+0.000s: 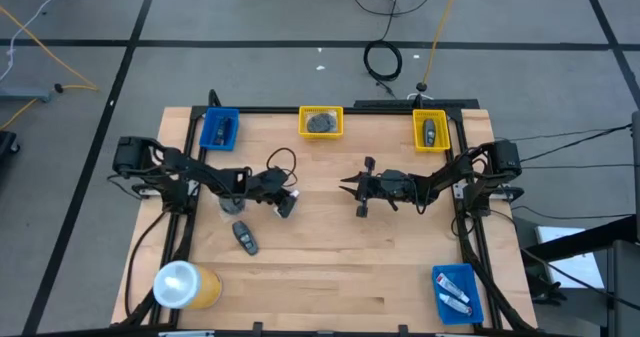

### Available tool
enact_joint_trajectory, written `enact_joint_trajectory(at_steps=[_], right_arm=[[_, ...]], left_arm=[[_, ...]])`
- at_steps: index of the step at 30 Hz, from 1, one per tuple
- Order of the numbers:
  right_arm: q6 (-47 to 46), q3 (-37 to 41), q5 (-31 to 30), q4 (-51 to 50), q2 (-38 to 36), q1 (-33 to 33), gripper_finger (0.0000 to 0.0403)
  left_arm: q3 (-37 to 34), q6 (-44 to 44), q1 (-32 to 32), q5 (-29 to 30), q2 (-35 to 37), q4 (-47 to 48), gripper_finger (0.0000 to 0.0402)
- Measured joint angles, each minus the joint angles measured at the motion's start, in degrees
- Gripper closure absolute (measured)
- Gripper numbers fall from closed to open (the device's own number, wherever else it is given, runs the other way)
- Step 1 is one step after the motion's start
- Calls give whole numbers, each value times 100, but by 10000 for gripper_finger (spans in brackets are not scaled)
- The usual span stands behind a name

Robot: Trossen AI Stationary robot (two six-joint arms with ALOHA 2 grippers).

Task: Pick & Place Travel size toiletries
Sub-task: Put the toothpaste into the bottom blue bin

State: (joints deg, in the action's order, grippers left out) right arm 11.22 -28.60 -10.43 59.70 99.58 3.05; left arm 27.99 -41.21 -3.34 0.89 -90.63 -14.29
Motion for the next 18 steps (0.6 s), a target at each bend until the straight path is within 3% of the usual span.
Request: enact_joint_trajectory(at_steps=[6, 13, 18], right_arm=[[-5, 0, 1, 0, -1, 0, 330], [-435, 0, 85, -3, -1, 113, 326], [-897, 0, 886, 37, 1, 334, 292]], left_arm=[[-28, 418, -34, -141, -25, -640, 361], [-15, 1422, -43, 34, -17, -2419, 360], [92, 2242, -39, 485, -57, -3312, 371]])
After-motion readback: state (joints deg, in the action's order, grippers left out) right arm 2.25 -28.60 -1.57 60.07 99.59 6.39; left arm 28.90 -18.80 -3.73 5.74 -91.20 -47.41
